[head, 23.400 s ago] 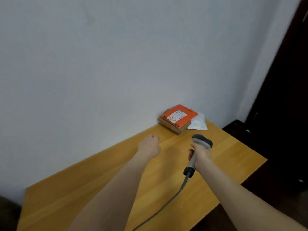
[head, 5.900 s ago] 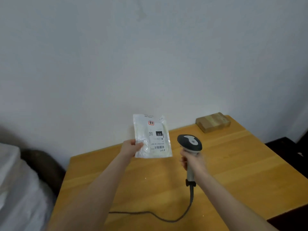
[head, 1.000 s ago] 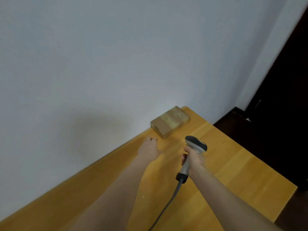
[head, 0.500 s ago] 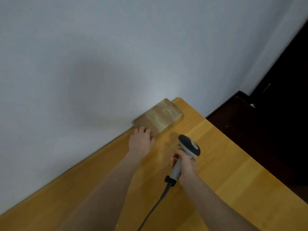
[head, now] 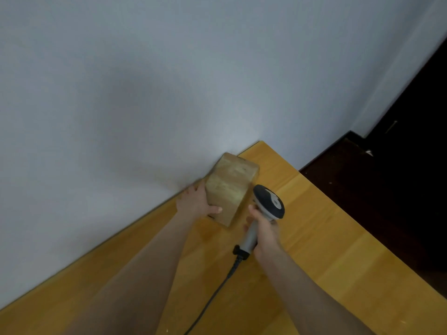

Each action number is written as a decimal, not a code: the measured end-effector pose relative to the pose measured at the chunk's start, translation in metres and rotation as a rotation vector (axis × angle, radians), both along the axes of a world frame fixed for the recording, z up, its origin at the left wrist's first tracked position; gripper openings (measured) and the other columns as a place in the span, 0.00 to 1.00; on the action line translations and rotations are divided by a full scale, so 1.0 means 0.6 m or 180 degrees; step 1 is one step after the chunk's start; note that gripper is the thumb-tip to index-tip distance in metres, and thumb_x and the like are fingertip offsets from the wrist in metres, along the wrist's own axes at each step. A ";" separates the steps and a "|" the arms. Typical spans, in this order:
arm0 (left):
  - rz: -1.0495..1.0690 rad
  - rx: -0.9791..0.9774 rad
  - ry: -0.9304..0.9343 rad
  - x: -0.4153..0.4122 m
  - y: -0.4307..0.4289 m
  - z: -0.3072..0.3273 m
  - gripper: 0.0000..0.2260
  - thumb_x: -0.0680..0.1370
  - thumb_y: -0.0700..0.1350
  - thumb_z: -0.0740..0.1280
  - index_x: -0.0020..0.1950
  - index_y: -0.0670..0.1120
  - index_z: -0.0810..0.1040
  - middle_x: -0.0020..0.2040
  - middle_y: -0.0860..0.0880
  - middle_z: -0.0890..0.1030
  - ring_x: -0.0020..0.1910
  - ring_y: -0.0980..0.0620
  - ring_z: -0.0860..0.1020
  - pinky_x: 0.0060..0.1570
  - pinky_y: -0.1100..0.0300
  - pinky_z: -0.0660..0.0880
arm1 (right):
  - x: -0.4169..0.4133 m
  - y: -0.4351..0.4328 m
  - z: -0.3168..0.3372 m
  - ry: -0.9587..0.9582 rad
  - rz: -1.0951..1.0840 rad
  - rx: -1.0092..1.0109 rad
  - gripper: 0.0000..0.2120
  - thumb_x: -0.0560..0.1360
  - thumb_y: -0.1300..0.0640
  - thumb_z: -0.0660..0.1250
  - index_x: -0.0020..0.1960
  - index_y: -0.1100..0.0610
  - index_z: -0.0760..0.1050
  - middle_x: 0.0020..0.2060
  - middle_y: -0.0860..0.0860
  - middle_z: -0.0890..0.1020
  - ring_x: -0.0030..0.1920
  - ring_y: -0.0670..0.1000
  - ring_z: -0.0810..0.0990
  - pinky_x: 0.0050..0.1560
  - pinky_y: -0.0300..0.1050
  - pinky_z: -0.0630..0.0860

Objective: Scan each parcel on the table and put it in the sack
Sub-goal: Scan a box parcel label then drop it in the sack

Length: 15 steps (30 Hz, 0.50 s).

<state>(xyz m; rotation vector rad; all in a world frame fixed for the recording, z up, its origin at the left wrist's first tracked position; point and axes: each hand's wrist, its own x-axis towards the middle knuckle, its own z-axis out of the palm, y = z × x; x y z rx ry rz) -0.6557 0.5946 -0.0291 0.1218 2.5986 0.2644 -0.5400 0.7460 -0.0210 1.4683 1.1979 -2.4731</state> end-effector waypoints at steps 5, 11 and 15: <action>0.0521 0.1166 -0.0698 0.070 -0.032 0.014 0.49 0.66 0.45 0.79 0.78 0.52 0.52 0.71 0.46 0.69 0.68 0.45 0.69 0.66 0.49 0.69 | 0.013 -0.008 0.022 -0.0021 0.0187 0.0013 0.11 0.73 0.56 0.74 0.54 0.55 0.78 0.55 0.55 0.80 0.56 0.57 0.78 0.62 0.57 0.74; 0.1573 0.2231 -0.0407 0.158 -0.074 0.041 0.25 0.74 0.35 0.69 0.70 0.47 0.69 0.67 0.46 0.73 0.64 0.47 0.72 0.62 0.49 0.74 | 0.062 -0.034 0.048 -0.0058 0.0349 -0.0065 0.10 0.74 0.57 0.72 0.54 0.58 0.78 0.54 0.58 0.82 0.51 0.57 0.80 0.56 0.57 0.77; 0.2056 0.2492 0.0126 0.208 -0.134 0.091 0.17 0.76 0.38 0.69 0.63 0.47 0.72 0.62 0.47 0.76 0.56 0.51 0.74 0.52 0.57 0.73 | 0.098 -0.080 0.094 0.0052 0.0478 -0.0193 0.15 0.75 0.56 0.71 0.60 0.60 0.77 0.53 0.60 0.82 0.52 0.59 0.81 0.55 0.57 0.78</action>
